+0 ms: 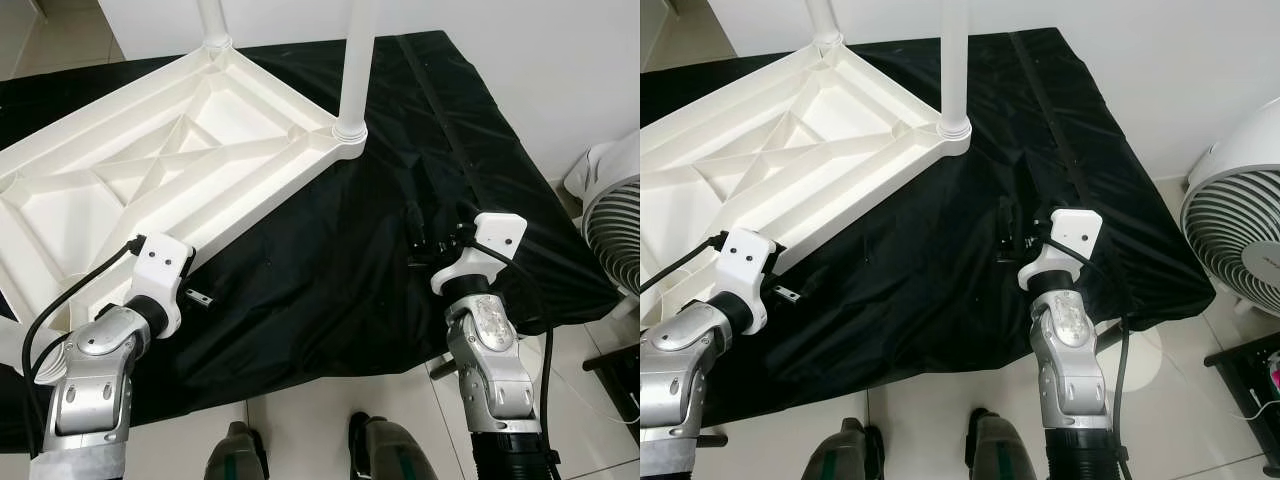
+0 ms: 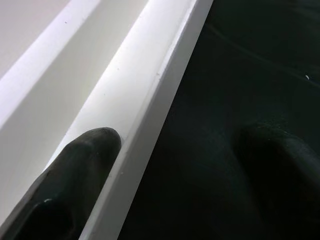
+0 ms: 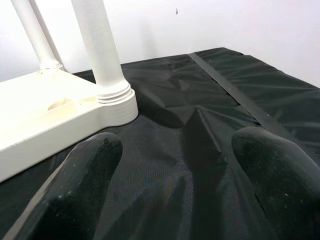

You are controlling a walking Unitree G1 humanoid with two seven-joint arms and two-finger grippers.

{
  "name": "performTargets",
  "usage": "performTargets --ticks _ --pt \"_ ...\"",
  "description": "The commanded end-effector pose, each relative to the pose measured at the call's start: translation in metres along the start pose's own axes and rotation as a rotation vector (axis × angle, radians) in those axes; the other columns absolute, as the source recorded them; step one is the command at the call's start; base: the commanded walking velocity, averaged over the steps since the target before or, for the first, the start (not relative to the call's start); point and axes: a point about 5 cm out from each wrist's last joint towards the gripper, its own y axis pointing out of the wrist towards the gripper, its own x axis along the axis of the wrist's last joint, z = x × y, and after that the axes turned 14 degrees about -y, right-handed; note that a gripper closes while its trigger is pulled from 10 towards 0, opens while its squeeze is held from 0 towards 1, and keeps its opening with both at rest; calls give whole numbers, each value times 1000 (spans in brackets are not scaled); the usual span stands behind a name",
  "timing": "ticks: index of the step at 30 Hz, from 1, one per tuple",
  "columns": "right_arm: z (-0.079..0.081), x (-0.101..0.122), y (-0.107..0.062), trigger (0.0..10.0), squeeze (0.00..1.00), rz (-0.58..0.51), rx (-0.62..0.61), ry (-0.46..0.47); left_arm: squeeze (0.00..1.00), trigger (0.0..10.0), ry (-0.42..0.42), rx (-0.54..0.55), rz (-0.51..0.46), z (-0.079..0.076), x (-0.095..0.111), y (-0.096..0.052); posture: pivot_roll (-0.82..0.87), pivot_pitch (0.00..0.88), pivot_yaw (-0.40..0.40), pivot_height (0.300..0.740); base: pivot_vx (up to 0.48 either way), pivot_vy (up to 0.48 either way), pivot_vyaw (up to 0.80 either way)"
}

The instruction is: Building children table

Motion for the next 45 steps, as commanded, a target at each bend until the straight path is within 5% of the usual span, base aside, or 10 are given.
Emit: performTargets --ticks 1,3,4,5,8,9,37,38,39,45 --pt "4 -2 0 10000 0 2 11 9 0 10000 -5 67 50 5 -10 -1 -3 137 47 740 0 0 0" --pt "4 -2 0 10000 0 2 11 9 0 10000 -6 76 62 6 -11 -1 -4 135 48 740 0 0 0" --pt "4 -2 0 10000 0 1 11 9 0 7843 -34 101 68 7 -12 0 -4 133 50 740 0 0 0" --pt "4 -2 0 10000 0 0 12 9 0 3373 -56 118 70 8 -13 0 -4 133 50 740 0 0 0" --pt "5 -2 0 10000 0 -1 13 9 0 3373 -60 143 77 10 -13 0 -4 133 50 740 0 0 0" --pt "5 -2 0 10000 0 -1 15 10 0 0 -71 148 75 10 -13 1 0 129 49 740 0 0 0" --pt "8 -1 4 10000 0 -15 36 -5 0 0 -161 284 13 -41 -7 7 -5 116 42 740 0 0 0" --pt "9 -1 4 10000 0 -16 35 -4 0 2353 -165 301 14 -41 -7 9 -4 113 41 740 0 0 0" --pt "9 -1 5 10000 0 -18 37 -3 0 8745 -165 315 12 -40 -7 11 -4 112 40 740 0 0 0" --pt "10 -1 6 10000 0 -20 37 -4 0 10000 -131 283 -53 -40 6 17 -5 111 45 740 0 0 0"
